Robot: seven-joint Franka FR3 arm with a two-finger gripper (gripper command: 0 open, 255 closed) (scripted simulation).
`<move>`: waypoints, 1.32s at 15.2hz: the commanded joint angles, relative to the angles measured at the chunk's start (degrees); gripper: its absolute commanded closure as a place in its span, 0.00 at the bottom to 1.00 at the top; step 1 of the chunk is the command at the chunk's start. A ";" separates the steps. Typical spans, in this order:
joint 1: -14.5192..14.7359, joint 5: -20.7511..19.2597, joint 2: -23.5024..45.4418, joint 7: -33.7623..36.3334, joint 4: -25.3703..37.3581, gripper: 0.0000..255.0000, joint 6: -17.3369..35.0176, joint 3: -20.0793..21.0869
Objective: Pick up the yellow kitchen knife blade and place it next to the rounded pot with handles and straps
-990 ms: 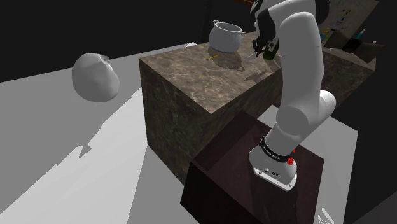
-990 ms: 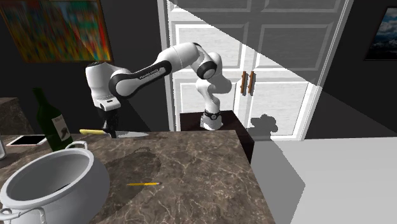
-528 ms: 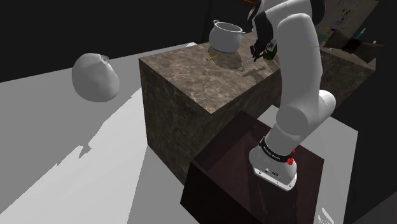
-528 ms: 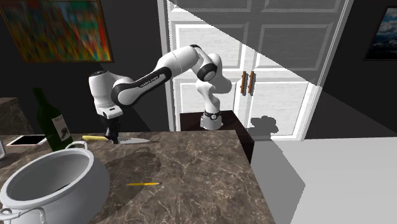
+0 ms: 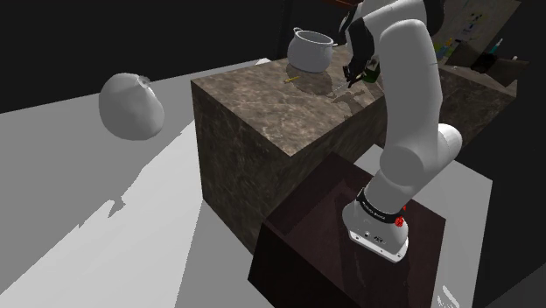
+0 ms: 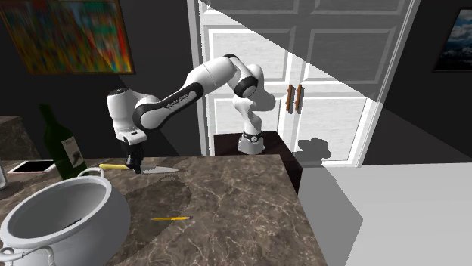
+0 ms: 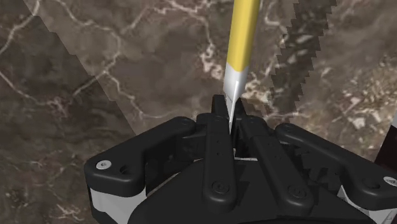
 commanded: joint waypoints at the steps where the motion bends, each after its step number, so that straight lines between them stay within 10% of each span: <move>1: 0.00 0.00 0.00 0.00 0.00 1.00 0.00 0.00; 2: 0.00 0.00 0.00 0.00 0.00 1.00 0.01 0.00; 3: 0.00 0.00 0.00 0.00 0.00 0.00 0.01 0.00; 20: 0.60 -2.49 -2.84 1.49 3.03 0.00 -5.13 -2.06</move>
